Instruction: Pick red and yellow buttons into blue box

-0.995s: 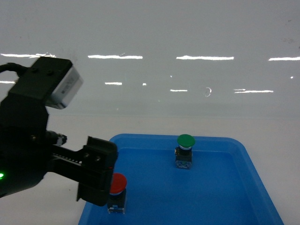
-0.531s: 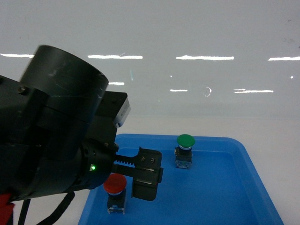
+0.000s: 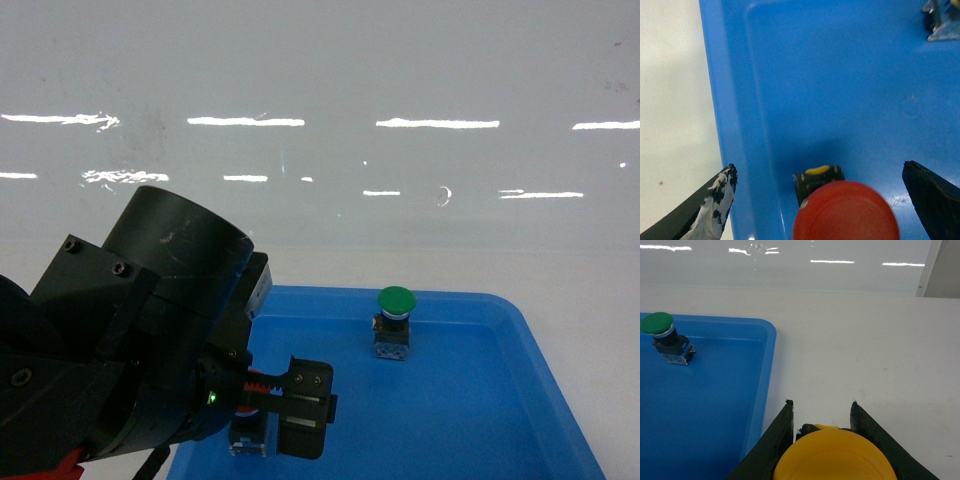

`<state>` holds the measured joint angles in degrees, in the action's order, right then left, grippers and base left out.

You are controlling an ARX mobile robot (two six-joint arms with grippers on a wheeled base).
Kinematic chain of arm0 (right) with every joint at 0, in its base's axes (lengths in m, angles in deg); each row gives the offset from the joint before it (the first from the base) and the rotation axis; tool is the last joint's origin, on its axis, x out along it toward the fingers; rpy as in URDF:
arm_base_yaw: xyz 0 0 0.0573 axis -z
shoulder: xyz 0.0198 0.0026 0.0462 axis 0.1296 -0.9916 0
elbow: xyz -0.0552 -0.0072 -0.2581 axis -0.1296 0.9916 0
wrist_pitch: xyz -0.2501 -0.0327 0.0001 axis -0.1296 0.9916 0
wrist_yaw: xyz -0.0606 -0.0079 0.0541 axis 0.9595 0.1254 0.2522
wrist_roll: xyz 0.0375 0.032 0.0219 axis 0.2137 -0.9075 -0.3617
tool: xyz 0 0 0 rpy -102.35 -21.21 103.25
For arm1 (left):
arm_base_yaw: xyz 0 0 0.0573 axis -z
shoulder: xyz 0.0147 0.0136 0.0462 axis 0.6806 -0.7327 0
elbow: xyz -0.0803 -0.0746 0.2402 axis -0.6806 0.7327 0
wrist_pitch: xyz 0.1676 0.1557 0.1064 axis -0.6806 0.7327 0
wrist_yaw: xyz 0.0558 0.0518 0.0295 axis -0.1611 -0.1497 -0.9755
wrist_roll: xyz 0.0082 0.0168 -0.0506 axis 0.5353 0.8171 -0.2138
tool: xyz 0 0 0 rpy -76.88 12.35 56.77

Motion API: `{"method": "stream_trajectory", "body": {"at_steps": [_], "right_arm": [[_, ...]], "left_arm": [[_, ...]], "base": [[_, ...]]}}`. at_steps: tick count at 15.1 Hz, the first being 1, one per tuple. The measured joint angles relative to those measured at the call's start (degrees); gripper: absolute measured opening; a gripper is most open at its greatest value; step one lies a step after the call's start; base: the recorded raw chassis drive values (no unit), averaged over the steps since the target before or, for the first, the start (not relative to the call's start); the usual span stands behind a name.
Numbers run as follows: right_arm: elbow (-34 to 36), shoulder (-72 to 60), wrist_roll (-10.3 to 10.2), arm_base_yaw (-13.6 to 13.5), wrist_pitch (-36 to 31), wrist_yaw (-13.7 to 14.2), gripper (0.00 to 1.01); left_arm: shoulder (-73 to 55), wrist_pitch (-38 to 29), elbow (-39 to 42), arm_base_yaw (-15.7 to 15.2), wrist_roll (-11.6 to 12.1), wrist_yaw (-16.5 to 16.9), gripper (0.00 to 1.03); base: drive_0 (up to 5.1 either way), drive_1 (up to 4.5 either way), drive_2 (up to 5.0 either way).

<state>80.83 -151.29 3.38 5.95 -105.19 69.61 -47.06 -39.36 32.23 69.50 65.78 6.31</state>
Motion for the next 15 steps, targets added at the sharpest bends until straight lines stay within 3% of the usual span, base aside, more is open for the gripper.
{"method": "stream_trajectory", "body": {"at_steps": [4, 10, 12, 15], "right_arm": [[0.00, 0.00, 0.00, 0.00, 0.00, -0.02, 0.31], [0.00, 0.00, 0.00, 0.00, 0.00, -0.02, 0.31], [0.00, 0.00, 0.00, 0.00, 0.00, 0.00, 0.31], [0.00, 0.00, 0.00, 0.00, 0.00, 0.00, 0.31]], "left_arm": [[-0.96, -1.33, 0.26, 0.42, -1.03, -0.20, 0.98], [-5.03, -5.95, -0.52, 0.33, -0.79, 1.44, 0.98], [-5.29, -6.03, -0.46, 0.13, -0.46, 0.39, 0.82], [-5.29, -6.45, 0.90, 0.02, -0.39, 0.02, 0.41]], "base": [[0.0, 0.00, 0.0], [0.0, 0.00, 0.0], [0.0, 0.00, 0.0], [0.0, 0.00, 0.0]]}}
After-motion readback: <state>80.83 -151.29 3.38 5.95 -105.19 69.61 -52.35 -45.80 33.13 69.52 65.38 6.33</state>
